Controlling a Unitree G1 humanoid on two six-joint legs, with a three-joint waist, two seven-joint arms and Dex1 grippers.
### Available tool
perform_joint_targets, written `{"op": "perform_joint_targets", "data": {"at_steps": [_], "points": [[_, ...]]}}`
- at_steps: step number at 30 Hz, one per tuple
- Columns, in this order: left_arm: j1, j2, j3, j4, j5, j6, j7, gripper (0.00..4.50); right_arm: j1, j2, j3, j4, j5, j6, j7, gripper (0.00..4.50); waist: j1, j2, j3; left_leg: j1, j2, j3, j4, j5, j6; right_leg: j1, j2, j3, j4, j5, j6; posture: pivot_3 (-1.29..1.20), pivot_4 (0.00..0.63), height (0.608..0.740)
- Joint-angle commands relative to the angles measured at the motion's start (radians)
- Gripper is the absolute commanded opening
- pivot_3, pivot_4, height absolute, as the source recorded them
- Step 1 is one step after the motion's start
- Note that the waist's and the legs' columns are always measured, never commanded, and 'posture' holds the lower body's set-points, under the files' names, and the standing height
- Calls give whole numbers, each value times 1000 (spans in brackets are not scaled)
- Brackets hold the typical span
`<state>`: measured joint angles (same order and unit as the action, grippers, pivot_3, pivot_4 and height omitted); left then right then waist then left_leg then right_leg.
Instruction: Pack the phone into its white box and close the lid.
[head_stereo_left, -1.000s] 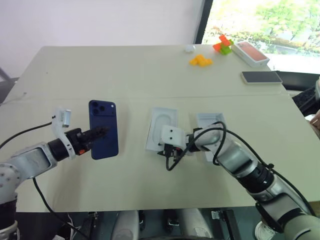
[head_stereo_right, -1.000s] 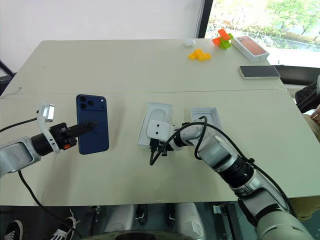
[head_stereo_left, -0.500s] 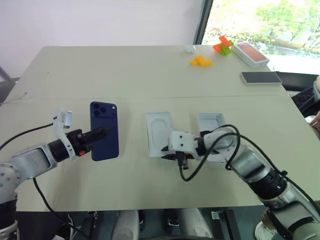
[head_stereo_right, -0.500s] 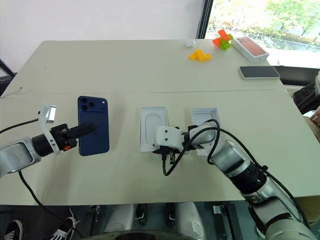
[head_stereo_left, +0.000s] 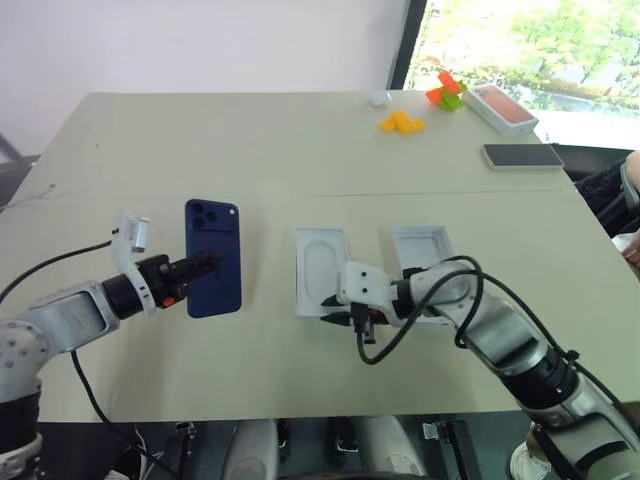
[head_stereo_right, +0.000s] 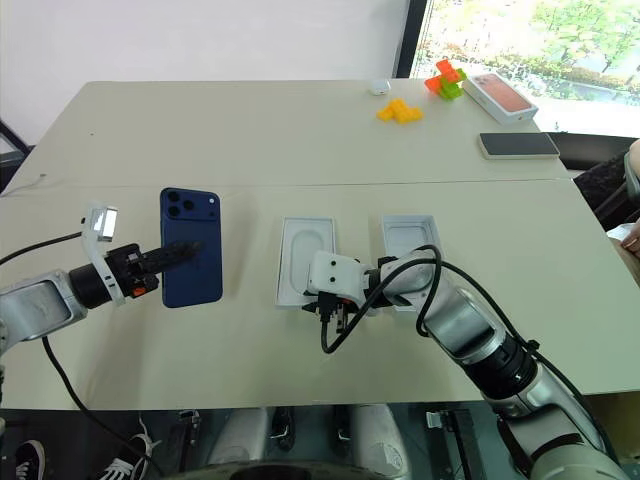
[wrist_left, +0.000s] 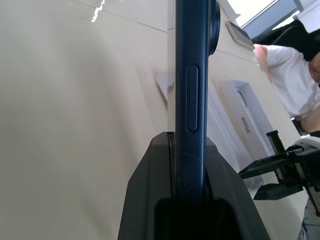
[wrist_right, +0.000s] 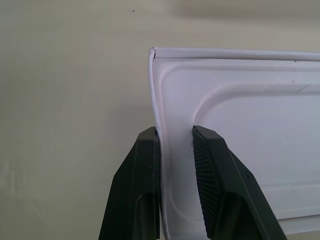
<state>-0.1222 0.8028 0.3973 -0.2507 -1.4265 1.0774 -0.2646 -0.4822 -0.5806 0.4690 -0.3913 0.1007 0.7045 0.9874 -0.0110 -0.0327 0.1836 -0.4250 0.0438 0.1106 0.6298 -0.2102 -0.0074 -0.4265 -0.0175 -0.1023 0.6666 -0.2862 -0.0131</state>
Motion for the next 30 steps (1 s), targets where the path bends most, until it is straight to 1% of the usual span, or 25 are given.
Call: {"op": "perform_joint_targets", "data": {"at_steps": [1, 8, 10, 11, 14, 18, 20, 23, 24, 25, 27, 29, 30], "points": [[-27, -3, 11, -20, -9, -7, -13, 0, -18, 26, 12, 4, -2, 20, -26, 481, 0, 0, 0, 0, 0, 0, 0, 0, 0, 0, 0, 0, 0, 0, 0, 0, 150, 737], [-33, -14, 6, -30, -17, -5, 0, 0, -26, 42, 31, 15, 5, 26, -31, 481, -1, 0, 0, 0, 0, 0, 0, 0, 0, 0, 0, 0, 1, 0, 0, 0, 150, 737], [-33, -16, 4, -34, -22, 0, 10, 0, -27, 51, 29, 13, 10, 35, -35, 1508, 0, 0, 0, 0, 0, 0, 1, 0, 0, 0, 0, 0, 1, 0, 0, 0, 150, 737], [-35, -19, 3, -34, -32, 4, 13, 0, -29, 54, 28, 14, 7, 33, -41, 1884, 0, 0, 0, 0, 0, 0, 1, 0, 0, 0, 0, 0, 1, 0, 0, 0, 150, 737], [-53, -27, -4, -20, -73, 14, 42, 0, -38, 64, -15, 4, 62, 29, -16, 3346, 0, 0, 0, 0, 0, 0, 1, 0, 0, 0, 0, 0, 1, 0, 0, 0, 150, 737], [-95, -41, -43, 23, -157, 49, 109, 0, -54, 54, -103, 10, 141, 1, 21, 3346, 2, 0, 0, 0, 0, 0, 1, 0, 0, 0, 0, 0, 1, 1, 0, 0, 150, 737], [-125, -55, -66, 30, -175, 50, 147, 0, -63, 46, -149, 33, 164, -16, 27, 3346, 2, -1, 0, 0, 0, 0, 1, 0, 0, 0, 0, 0, 1, 1, 1, 0, 150, 737], [-185, -87, -102, 45, -179, 39, 200, 0, -71, 33, -236, 86, 191, -95, 40, 3346, 5, -1, 0, 0, 0, 0, 2, 0, 0, 1, 0, 0, 1, 1, 1, 0, 150, 737], [-208, -106, -115, 56, -187, 34, 222, 0, -65, 13, -264, 106, 203, -126, 65, 3346, 6, -1, 0, 0, 0, 0, 2, 0, 1, 1, 0, 0, 1, 1, 1, 0, 150, 737], [-232, -137, -127, 76, -218, 24, 256, 0, -49, -11, -292, 132, 202, -206, 98, 3346, 8, -1, 0, 0, 0, 0, 2, 0, 1, 1, 0, 0, 1, 1, 2, 0, 150, 737], [-266, -189, -154, 104, -263, 17, 307, 0, -31, -41, -335, 189, 203, -283, 119, 3346, 19, -2, 0, 0, -1, 0, 3, 0, 1, 2, 0, 0, 1, 2, 2, 0, 150, 737], [-295, -236, -198, 116, -280, 25, 339, 0, -15, -67, -369, 238, 206, -356, 146, 3346, 22, -2, 0, 0, -1, 0, 3, 0, 2, 2, 0, 0, 1, 2, 2, 0, 150, 737], [-311, -272, -227, 133, -264, 24, 362, 0, -9, -80, -384, 256, 204, -383, 153, 3346, 23, -2, 0, 0, -1, 0, 3, 0, 2, 2, 0, 0, 1, 2, 2, 0, 150, 737]]}}
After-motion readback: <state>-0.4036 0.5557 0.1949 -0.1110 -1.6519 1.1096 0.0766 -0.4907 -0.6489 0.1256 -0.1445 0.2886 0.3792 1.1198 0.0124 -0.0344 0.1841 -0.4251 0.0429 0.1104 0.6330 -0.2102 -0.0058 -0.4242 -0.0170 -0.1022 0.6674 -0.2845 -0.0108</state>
